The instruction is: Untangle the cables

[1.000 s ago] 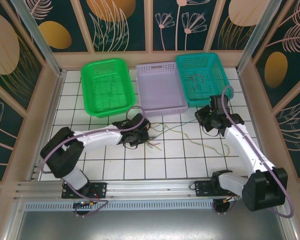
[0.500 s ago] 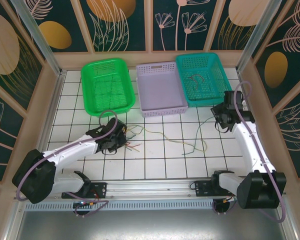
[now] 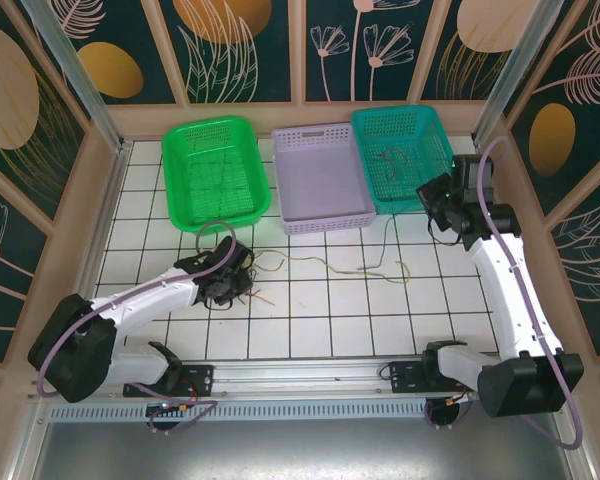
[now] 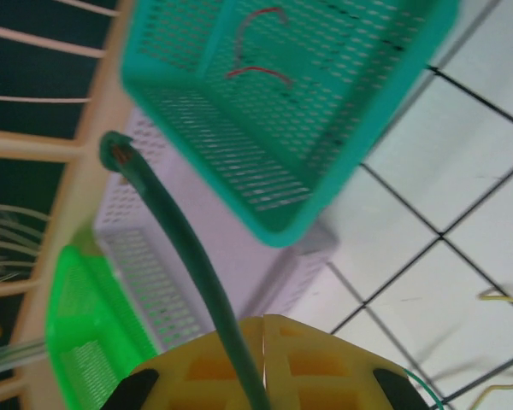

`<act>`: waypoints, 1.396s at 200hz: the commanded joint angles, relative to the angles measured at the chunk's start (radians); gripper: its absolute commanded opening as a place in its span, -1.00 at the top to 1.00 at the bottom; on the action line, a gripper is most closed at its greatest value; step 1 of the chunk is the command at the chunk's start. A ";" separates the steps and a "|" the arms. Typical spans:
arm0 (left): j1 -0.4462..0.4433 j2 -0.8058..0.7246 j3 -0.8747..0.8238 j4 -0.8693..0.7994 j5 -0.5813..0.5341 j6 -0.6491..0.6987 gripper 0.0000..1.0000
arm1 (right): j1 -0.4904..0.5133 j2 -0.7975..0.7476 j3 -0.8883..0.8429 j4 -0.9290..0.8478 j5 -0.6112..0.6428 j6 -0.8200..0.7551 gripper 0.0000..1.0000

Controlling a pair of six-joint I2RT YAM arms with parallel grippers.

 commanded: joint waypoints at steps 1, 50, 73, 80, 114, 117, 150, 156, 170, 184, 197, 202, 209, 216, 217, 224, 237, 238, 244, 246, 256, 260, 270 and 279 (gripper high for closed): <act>0.005 0.030 0.046 0.003 -0.013 0.009 0.96 | 0.019 -0.039 0.095 -0.109 0.039 -0.013 1.00; 0.005 0.029 0.059 0.011 -0.020 0.020 0.67 | 0.009 -0.100 0.183 0.043 0.032 -0.046 1.00; 0.005 -0.023 0.122 -0.031 -0.038 0.009 0.13 | 0.009 -0.108 0.154 0.214 -0.072 -0.053 1.00; 0.005 -0.042 0.151 -0.040 -0.046 0.004 0.03 | 0.008 -0.114 0.132 0.278 -0.109 -0.058 1.00; 0.005 -0.093 0.296 -0.024 -0.045 0.014 -0.10 | 0.009 -0.130 0.018 0.597 -0.286 -0.104 1.00; 0.005 -0.094 0.308 -0.021 -0.045 0.018 -0.10 | 0.009 -0.125 0.016 0.612 -0.299 -0.108 1.00; 0.005 -0.110 0.417 0.074 -0.015 0.132 -0.12 | 0.011 -0.051 0.019 0.743 -0.464 -0.163 1.00; 0.005 -0.113 0.433 0.106 0.001 0.164 -0.12 | 0.013 -0.038 0.023 0.756 -0.492 -0.174 1.00; 0.005 -0.113 0.462 0.203 0.073 0.242 -0.13 | 0.022 -0.011 0.028 0.781 -0.545 -0.194 1.00; 0.005 -0.090 0.492 0.277 0.160 0.271 -0.21 | 0.038 0.009 0.038 0.778 -0.552 -0.208 1.00; 0.005 -0.049 0.533 0.308 0.220 0.233 -0.21 | 0.056 0.021 0.036 0.793 -0.547 -0.206 1.00; 0.005 -0.029 0.546 0.319 0.241 0.209 -0.21 | 0.066 0.029 0.038 0.793 -0.539 -0.205 1.00; 0.003 -0.007 0.563 0.337 0.266 0.176 -0.19 | 0.076 0.037 0.042 0.800 -0.539 -0.201 1.00; 0.001 0.014 0.577 0.355 0.284 0.156 -0.16 | 0.085 0.046 0.043 0.814 -0.540 -0.200 1.00; 0.000 0.016 0.580 0.358 0.286 0.155 -0.15 | 0.087 0.047 0.043 0.814 -0.540 -0.200 1.00; -0.005 0.027 0.586 0.381 0.294 0.164 -0.09 | 0.097 0.058 0.051 0.815 -0.532 -0.200 1.00; -0.016 0.032 0.590 0.415 0.287 0.216 -0.03 | 0.114 0.093 0.092 0.758 -0.498 -0.213 1.00; -0.016 0.033 0.591 0.416 0.285 0.219 -0.03 | 0.115 0.097 0.098 0.750 -0.493 -0.215 1.00; -0.019 0.033 0.593 0.420 0.280 0.253 -0.03 | 0.121 0.120 0.129 0.701 -0.474 -0.225 1.00; -0.019 0.033 0.594 0.424 0.279 0.266 -0.03 | 0.122 0.128 0.140 0.687 -0.469 -0.227 1.00; -0.020 0.035 0.597 0.432 0.272 0.339 -0.06 | 0.127 0.163 0.184 0.641 -0.468 -0.236 1.00; -0.020 0.037 0.598 0.432 0.266 0.370 -0.07 | 0.130 0.176 0.200 0.629 -0.470 -0.236 1.00; -0.022 0.043 0.606 0.427 0.249 0.467 -0.09 | 0.134 0.210 0.242 0.585 -0.473 -0.237 1.00; -0.023 0.050 0.613 0.425 0.240 0.553 -0.11 | 0.141 0.243 0.286 0.537 -0.474 -0.243 1.00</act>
